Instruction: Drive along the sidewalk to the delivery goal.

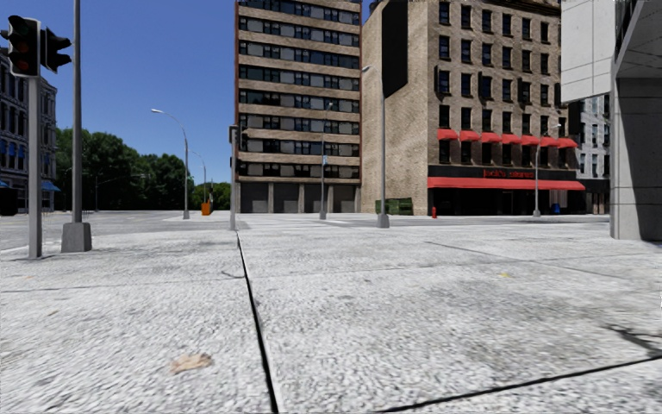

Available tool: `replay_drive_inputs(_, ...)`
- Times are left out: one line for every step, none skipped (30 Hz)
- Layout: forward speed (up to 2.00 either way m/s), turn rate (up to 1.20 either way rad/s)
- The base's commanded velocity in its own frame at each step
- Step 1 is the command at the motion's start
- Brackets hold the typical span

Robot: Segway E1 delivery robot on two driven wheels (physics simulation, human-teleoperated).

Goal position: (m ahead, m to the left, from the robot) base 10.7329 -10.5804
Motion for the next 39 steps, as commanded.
replay_drive_inputs(2.00,-0.57)
replay_drive_inputs(2.00,-0.57)
replay_drive_inputs(2.00,-0.57)
replay_drive_inputs(2.00,-0.57)
replay_drive_inputs(2.00,-0.57)
replay_drive_inputs(2.00,-0.57)
replay_drive_inputs(2.00,-0.57)
replay_drive_inputs(2.00,-0.57)
replay_drive_inputs(2.00,-0.57)
replay_drive_inputs(2.00,-0.57)
replay_drive_inputs(2.00,-0.57)
replay_drive_inputs(2.00,-0.57)
replay_drive_inputs(2.00,-0.57)
replay_drive_inputs(2.00,-0.57)
replay_drive_inputs(2.00,-0.57)
replay_drive_inputs(2.00,-0.57)
replay_drive_inputs(2.00,-0.57)
replay_drive_inputs(2.00,-0.57)
replay_drive_inputs(2.00,-0.57)
replay_drive_inputs(2.00,-0.57)
replay_drive_inputs(2.00,-0.57)
replay_drive_inputs(2.00,-0.57)
replay_drive_inputs(2.00,-0.57)
replay_drive_inputs(2.00,-0.57)
replay_drive_inputs(2.00,-0.57)
replay_drive_inputs(2.00,-0.57)
replay_drive_inputs(2.00,-0.57)
replay_drive_inputs(2.00,-0.57)
replay_drive_inputs(2.00,-0.57)
replay_drive_inputs(2.00,-0.57)
replay_drive_inputs(2.00,-0.57)
replay_drive_inputs(2.00,-0.57)
replay_drive_inputs(2.00,-0.57)
replay_drive_inputs(2.00,-0.57)
replay_drive_inputs(2.00,-0.57)
replay_drive_inputs(2.00,-0.57)
replay_drive_inputs(2.00,-0.57)
replay_drive_inputs(2.00,-0.57)
replay_drive_inputs(2.00,-0.57)
